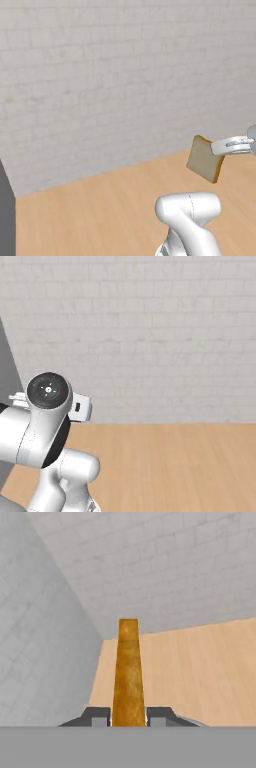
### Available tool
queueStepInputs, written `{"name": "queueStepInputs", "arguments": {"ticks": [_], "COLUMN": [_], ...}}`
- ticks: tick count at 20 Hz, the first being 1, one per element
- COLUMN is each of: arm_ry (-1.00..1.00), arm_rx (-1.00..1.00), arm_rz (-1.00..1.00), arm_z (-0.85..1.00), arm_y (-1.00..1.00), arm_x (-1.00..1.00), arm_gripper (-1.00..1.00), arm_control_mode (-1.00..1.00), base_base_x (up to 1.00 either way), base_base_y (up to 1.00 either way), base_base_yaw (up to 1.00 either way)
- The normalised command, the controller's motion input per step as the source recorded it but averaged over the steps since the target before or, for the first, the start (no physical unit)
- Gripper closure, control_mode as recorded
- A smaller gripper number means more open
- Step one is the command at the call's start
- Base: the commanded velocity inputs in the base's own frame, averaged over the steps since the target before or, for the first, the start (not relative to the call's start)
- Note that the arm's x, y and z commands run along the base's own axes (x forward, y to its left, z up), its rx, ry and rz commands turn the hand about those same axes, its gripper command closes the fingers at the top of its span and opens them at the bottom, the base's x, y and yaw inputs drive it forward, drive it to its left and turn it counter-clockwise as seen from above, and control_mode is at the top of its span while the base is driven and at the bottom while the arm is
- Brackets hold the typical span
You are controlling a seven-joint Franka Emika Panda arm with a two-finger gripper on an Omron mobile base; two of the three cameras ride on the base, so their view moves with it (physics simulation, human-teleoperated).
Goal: Start the toaster. Once the lever pops up, take the bread to the plate on the dining counter.
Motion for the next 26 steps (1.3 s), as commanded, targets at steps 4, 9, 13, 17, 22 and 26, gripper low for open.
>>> {"name": "queueStepInputs", "arguments": {"ticks": [4,9,13,17,22,26], "arm_ry": [0.0,0.0,0.0,0.0,0.0,0.0], "arm_rx": [0.0,0.0,0.0,0.0,0.0,0.0], "arm_rz": [0.0,0.0,0.0,0.0,0.0,0.0], "arm_z": [0.0,0.0,0.0,0.0,0.0,0.0], "arm_y": [0.0,0.0,0.0,0.0,0.0,0.0], "arm_x": [0.0,0.0,0.0,0.0,0.0,0.0], "arm_gripper": [1.0,1.0,1.0,1.0,1.0,1.0], "arm_control_mode": [1.0,1.0,1.0,1.0,1.0,1.0], "base_base_x": [0.91,0.53,0.47,0.41,0.39,0.5], "base_base_y": [0.48,0.39,0.6,0.62,0.53,0.51], "base_base_yaw": [-0.61,-0.74,-0.76,-0.76,-0.8,-0.76]}}
